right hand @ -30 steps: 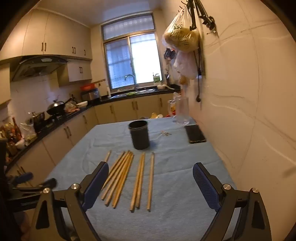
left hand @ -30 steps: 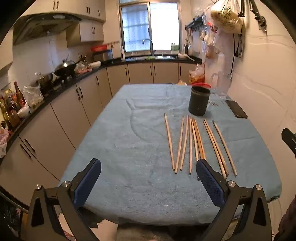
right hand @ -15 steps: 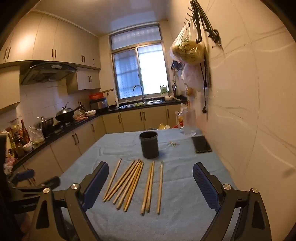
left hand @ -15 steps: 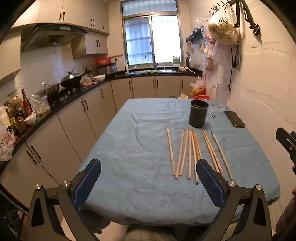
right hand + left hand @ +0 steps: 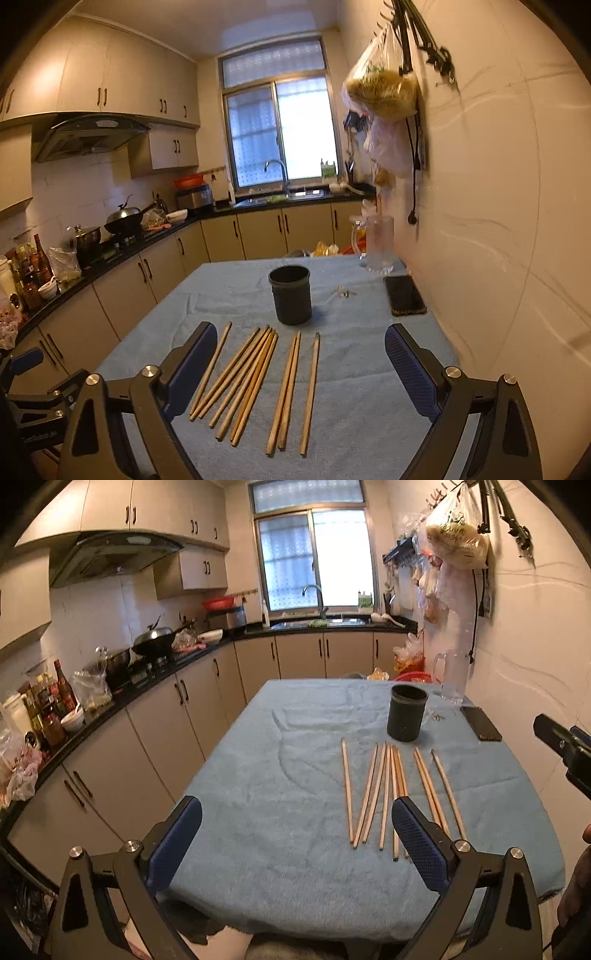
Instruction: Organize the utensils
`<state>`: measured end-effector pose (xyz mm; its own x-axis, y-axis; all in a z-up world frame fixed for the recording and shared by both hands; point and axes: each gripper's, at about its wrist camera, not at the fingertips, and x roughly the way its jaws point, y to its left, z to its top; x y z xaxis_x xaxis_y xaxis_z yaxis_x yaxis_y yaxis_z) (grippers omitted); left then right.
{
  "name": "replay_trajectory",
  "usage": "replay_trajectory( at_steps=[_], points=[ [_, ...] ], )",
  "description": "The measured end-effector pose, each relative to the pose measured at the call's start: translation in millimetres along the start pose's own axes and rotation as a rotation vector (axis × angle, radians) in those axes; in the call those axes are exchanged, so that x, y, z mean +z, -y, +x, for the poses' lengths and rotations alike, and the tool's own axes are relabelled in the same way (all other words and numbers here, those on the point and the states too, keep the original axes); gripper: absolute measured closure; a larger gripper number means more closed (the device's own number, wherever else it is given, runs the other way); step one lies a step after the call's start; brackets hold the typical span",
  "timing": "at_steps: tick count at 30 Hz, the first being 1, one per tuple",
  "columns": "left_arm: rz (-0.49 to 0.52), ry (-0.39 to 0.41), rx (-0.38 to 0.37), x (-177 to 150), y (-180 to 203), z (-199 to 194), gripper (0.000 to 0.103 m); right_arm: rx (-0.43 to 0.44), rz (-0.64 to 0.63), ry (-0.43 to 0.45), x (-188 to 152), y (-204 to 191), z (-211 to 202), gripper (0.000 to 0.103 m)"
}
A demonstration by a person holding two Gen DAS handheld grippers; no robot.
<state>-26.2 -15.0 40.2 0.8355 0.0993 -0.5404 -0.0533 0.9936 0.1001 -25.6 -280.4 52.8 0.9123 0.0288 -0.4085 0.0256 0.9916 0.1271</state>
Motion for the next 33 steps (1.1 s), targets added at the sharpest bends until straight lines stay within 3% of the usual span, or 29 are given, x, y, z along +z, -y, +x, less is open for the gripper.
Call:
replay_trajectory(
  at_steps=[8,13,16,18,29,33],
  points=[
    [-0.022,-0.013,-0.02,13.7,7.2,18.0,0.001,-0.001,-0.028,0.012,10.2,-0.9,18.3,0.009],
    [-0.008,0.005,0.033,28.3,1.0,21.5,0.001,-0.044,0.001,0.047,18.0,8.7,25.3,0.01],
    [-0.06,0.016,0.05,37.6,-15.4,15.9,0.001,-0.075,-0.009,0.095,32.0,5.8,30.5,0.01],
    [-0.133,0.002,0.008,42.1,-26.9,17.4,0.001,-0.081,-0.004,0.126,39.5,3.1,32.0,0.01],
    [-0.097,0.012,-0.029,31.9,-25.5,-0.3,0.001,-0.089,0.005,0.062,21.1,-5.1,8.2,0.01],
    [-0.09,0.038,0.006,23.3,-25.6,-14.1,0.001,-0.086,-0.039,0.066,23.9,-8.7,0.7,0.01]
  ],
)
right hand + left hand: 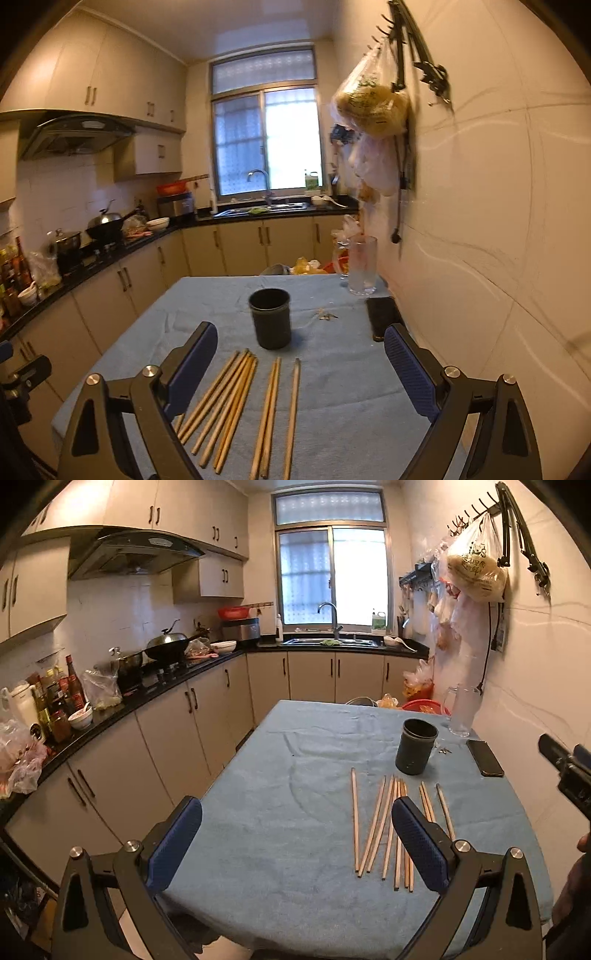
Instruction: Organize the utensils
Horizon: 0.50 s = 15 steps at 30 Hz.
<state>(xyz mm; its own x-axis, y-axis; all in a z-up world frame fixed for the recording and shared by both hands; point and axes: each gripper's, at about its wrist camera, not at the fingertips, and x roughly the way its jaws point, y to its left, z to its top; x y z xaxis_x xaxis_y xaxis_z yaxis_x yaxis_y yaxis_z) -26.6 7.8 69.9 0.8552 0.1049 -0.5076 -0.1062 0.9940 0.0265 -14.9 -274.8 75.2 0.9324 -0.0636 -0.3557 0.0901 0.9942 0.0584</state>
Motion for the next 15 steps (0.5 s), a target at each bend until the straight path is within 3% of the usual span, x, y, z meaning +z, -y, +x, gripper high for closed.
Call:
replay_trajectory(
  at_steps=[5,9,15],
  points=[
    [-0.045,-0.049,-0.061,-8.1,0.0,-1.5,0.001,-0.01,0.019,0.012,-11.7,11.7,-26.1,0.01],
    [-0.027,-0.058,-0.047,-14.7,4.6,-7.5,0.001,-0.048,0.049,-0.008,-26.2,23.2,-32.4,0.009],
    [-0.019,-0.045,-0.016,-16.5,5.5,-15.5,0.001,-0.008,0.064,-0.013,-23.5,26.8,-33.8,0.009]
  ],
)
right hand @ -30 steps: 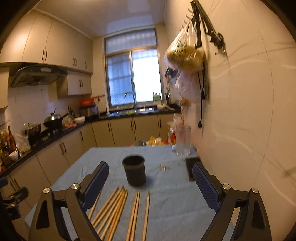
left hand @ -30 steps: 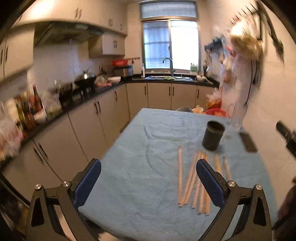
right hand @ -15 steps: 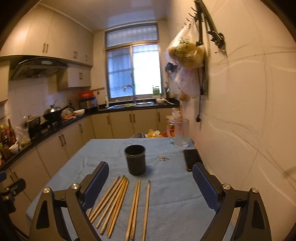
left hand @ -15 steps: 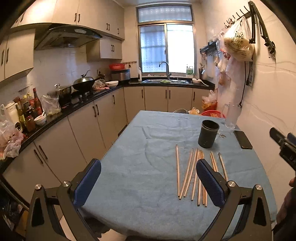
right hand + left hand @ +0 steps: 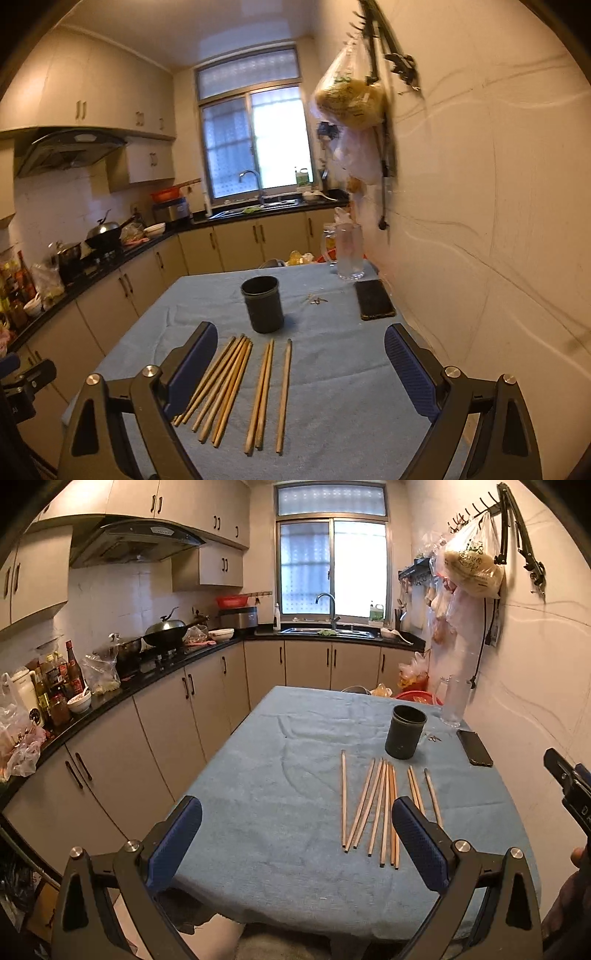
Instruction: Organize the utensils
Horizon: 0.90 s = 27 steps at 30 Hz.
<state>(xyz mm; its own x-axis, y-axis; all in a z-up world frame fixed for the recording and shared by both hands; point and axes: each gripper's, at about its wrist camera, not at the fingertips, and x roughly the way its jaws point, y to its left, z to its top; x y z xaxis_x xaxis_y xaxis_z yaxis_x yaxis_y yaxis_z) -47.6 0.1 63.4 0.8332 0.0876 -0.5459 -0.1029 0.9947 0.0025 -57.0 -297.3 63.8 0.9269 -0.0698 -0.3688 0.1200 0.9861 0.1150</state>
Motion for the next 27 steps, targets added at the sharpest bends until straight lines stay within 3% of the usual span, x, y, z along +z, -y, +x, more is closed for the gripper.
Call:
replay_trajectory(
  at_steps=[4,8,13,16,27],
  points=[
    [0.011,-0.01,0.0,-0.2,0.3,4.5,0.001,-0.016,-0.008,0.017,0.1,0.2,-1.1,0.01],
    [0.022,-0.017,-0.012,1.5,2.2,17.5,0.001,-0.062,-0.013,-0.02,-4.6,0.2,6.8,0.01],
    [0.072,0.013,-0.004,9.5,2.3,29.7,0.001,-0.054,-0.022,-0.075,-14.0,-5.1,12.9,0.01],
    [0.098,-0.011,0.01,13.6,1.7,46.6,0.001,-0.035,-0.016,-0.077,-17.5,-5.8,8.5,0.01],
    [0.038,-0.157,-0.022,5.9,-3.0,100.8,0.001,-0.049,-0.044,-0.119,-14.1,-21.1,40.0,0.01]
  ],
)
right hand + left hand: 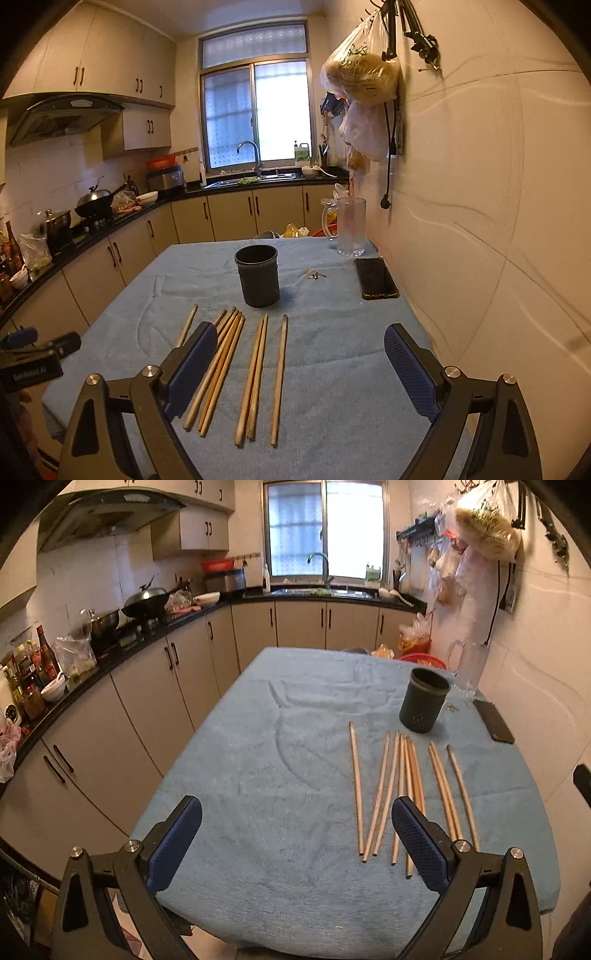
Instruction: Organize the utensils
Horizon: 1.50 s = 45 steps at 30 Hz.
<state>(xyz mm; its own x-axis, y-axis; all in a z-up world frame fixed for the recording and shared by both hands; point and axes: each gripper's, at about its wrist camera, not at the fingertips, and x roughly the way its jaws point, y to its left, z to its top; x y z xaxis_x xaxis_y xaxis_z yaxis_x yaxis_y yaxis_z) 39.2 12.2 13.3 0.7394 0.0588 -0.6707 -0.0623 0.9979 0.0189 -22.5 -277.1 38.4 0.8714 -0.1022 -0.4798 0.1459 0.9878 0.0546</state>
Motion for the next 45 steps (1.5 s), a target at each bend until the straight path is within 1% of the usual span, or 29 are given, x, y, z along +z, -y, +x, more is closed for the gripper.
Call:
replay_trajectory(
  at_steps=[2,6,8,11,14,17,22,26,30,33,35,38,40,41,42,43,44,45],
  points=[
    [-0.003,-0.017,0.004,-0.3,-1.8,7.1,0.001,0.007,0.018,-0.017,1.1,-2.0,6.1,0.01],
    [-0.016,-0.021,0.006,2.3,-6.8,11.8,0.001,-0.002,0.013,-0.016,0.8,-9.3,14.1,0.01],
    [-0.016,-0.024,0.008,4.1,-8.8,14.1,0.001,0.015,0.009,-0.031,3.9,-14.4,20.8,0.01],
    [-0.018,-0.025,0.003,8.3,-11.7,17.9,0.001,0.009,-0.01,-0.017,8.9,-22.3,21.5,0.01],
    [-0.028,-0.032,-0.014,10.0,-13.3,22.1,0.001,0.025,0.01,-0.012,9.3,-22.8,18.9,0.01],
    [-0.008,-0.066,-0.017,10.6,-6.9,29.7,0.001,0.018,0.005,-0.001,5.0,-21.7,16.6,0.01],
    [0.002,-0.078,-0.019,11.2,-0.7,27.5,0.001,0.001,0.032,0.002,7.5,-12.6,22.3,0.011],
    [0.029,-0.048,0.006,16.1,5.0,22.7,0.001,-0.015,0.043,0.002,12.4,-7.0,27.6,0.011],
    [-0.002,-0.041,-0.014,20.1,6.9,25.4,0.001,-0.009,0.032,-0.023,11.6,-4.5,37.9,0.013],
    [-0.014,-0.059,-0.027,22.4,13.7,33.4,0.001,-0.002,0.03,-0.029,7.6,-2.5,42.9,0.013],
    [0.006,-0.072,-0.027,26.0,23.7,38.7,0.001,0.005,0.029,-0.043,4.8,-1.7,46.4,0.013],
    [0.037,-0.062,-0.015,29.2,37.2,41.0,0.001,0.005,0.035,-0.068,4.1,2.8,51.4,0.013],
    [0.043,-0.055,-0.009,30.0,40.3,42.3,0.001,-0.01,0.033,-0.076,6.8,6.1,51.3,0.013],
    [0.049,-0.062,-0.011,30.1,41.7,44.5,0.001,-0.024,0.02,-0.078,8.1,6.0,51.1,0.013],
    [0.052,-0.07,-0.029,30.2,42.2,47.5,0.001,-0.06,-0.001,-0.099,9.6,6.1,52.9,0.013],
    [0.054,-0.076,-0.049,30.7,42.3,51.2,0.001,-0.06,0.005,-0.095,9.5,8.6,53.0,0.014],
    [0.063,-0.087,-0.057,32.4,43.2,56.1,0.001,-0.036,-0.003,-0.083,9.6,8.6,54.0,0.014],
    [0.072,-0.09,-0.053,34.1,44.2,59.5,0.001,-0.046,-0.044,-0.083,9.3,5.1,61.0,0.015]
  ],
)
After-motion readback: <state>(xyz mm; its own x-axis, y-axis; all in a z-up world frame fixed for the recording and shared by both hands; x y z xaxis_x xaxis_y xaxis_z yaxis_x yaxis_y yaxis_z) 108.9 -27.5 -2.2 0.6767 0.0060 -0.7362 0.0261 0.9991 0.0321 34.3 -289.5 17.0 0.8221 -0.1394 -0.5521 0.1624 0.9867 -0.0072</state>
